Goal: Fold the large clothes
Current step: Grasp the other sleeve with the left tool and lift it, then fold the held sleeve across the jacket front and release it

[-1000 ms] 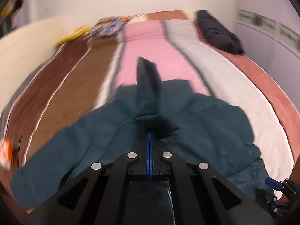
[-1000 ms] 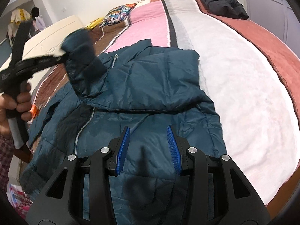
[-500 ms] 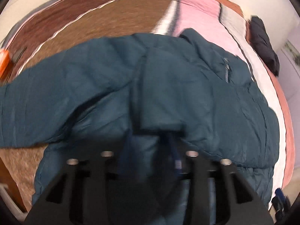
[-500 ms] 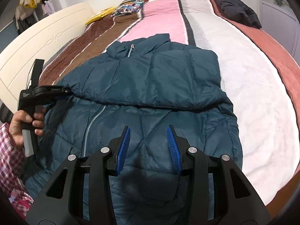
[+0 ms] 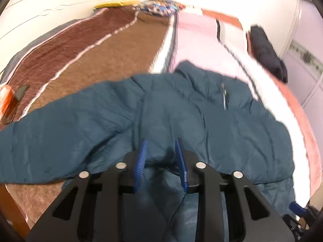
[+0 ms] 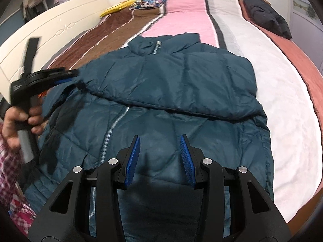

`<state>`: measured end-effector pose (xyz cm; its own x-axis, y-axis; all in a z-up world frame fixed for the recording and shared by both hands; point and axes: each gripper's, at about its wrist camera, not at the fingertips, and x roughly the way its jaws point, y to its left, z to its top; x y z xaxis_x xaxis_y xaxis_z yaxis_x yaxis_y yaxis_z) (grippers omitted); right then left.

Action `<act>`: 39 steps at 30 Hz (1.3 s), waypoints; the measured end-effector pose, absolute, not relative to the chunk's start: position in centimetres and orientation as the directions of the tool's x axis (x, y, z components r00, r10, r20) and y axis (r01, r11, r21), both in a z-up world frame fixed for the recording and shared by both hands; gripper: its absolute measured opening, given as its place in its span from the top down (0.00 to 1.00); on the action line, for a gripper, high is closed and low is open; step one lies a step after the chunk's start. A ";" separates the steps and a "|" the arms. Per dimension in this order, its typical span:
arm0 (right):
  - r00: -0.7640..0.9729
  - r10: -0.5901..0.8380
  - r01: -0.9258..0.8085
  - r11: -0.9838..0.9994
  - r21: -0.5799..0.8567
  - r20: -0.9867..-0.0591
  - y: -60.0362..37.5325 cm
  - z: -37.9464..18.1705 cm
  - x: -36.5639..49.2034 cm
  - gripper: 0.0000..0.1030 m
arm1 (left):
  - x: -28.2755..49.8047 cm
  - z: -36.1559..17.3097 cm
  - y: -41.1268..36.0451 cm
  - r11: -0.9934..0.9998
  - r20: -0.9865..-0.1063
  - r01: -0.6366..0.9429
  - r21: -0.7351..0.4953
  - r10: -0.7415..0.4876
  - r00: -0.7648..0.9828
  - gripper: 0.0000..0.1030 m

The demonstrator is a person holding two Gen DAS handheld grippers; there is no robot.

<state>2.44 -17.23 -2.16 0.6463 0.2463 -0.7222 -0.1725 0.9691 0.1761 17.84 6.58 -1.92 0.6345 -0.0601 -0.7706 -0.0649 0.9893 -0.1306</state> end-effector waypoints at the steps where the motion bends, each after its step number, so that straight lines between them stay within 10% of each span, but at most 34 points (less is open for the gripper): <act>1: 0.645 0.245 -0.174 0.970 0.173 -0.724 -17.0 -2.1 2.4 0.60 | 18.5 -2.7 6.4 0.990 -0.792 -0.074 -0.122 -0.052 0.609 0.73; 18: 0.625 0.266 -0.215 0.962 0.166 -0.733 -13.3 -1.3 1.9 0.60 | 9.0 -1.4 17.5 0.936 -0.786 -0.282 -0.211 0.010 0.619 0.44; 39: 0.585 0.250 -0.249 0.961 0.122 -0.771 -8.1 -1.8 2.9 0.60 | 3.6 -6.7 32.8 0.674 -0.828 -0.618 -0.405 0.016 0.560 0.41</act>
<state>2.92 -8.13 -1.77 0.5853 0.2497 -0.7714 -0.2486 0.9608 0.1223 3.63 32.78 -6.69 0.5603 0.0160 -0.8281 -0.6176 0.6743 -0.4048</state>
